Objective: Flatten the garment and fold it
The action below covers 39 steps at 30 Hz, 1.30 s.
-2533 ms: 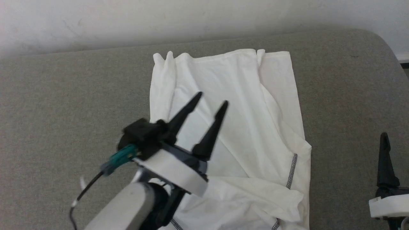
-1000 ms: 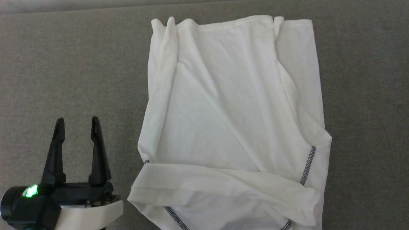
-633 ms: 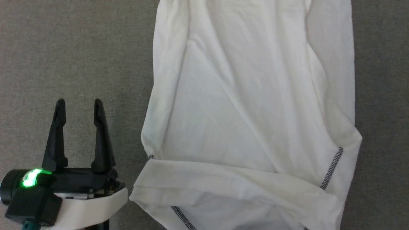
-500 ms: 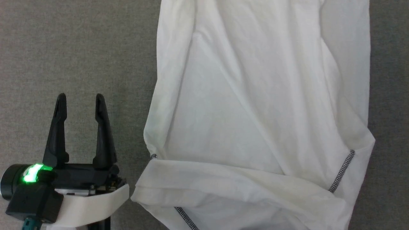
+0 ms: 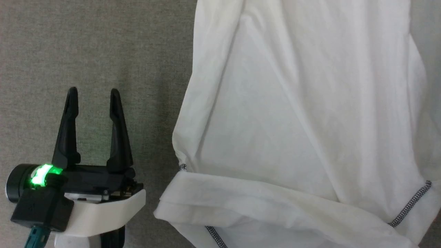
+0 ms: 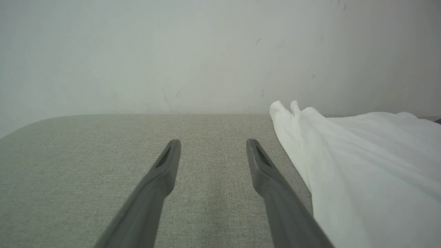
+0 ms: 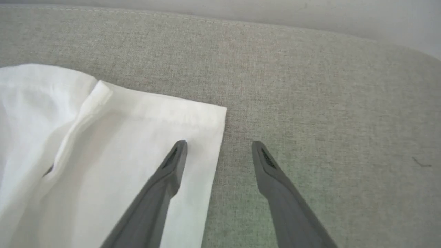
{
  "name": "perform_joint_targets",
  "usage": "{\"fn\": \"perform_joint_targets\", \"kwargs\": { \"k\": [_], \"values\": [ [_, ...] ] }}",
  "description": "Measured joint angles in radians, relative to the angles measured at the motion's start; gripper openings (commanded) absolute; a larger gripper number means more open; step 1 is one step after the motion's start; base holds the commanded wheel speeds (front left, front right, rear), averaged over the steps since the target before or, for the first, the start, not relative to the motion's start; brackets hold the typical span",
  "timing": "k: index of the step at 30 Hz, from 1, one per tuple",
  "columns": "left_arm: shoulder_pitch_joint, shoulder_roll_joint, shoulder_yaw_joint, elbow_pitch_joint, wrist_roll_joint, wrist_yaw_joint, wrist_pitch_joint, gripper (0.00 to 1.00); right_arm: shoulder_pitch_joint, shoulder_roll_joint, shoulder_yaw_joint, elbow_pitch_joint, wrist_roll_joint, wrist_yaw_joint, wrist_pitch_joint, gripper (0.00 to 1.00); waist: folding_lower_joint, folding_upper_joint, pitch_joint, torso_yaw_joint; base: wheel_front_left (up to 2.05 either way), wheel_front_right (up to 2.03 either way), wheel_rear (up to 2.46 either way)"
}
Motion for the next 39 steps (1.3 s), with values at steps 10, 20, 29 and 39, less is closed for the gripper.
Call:
{"fn": "perform_joint_targets", "kwargs": {
  "k": [10, 20, 29, 39],
  "values": [
    [-0.009, -0.006, -0.001, 0.023, -0.002, -0.01, 0.0, 1.0, -0.014, 0.004, -0.024, -0.038, -0.025, 0.0, 0.016, 0.0, -0.0001, 0.0, 0.042, 0.031, 0.0, 0.0, 0.0],
    [-0.016, -0.01, 0.005, 0.046, -0.001, -0.026, 0.0, 1.0, 0.003, -0.001, 0.007, -0.035, -0.023, 0.0, -0.033, 0.0, -0.0001, 0.0, -0.001, 0.011, 0.0, 0.0, 0.0],
    [0.02, -0.011, 0.028, 0.054, 0.006, -0.027, 0.0, 1.0, 0.066, -0.025, -0.012, -0.023, 0.017, 0.0, -0.157, 0.0, 0.0, 0.0, -0.095, -0.013, 0.0, 0.0, 0.0],
    [0.123, -0.01, 0.061, 0.062, 0.011, -0.034, 0.0, 1.0, 0.259, -0.059, -0.172, -0.042, 0.082, 0.0, -0.232, 0.0, -0.0002, 0.0001, -0.244, -0.04, 0.0, 0.0, 0.0]
  ]
}}
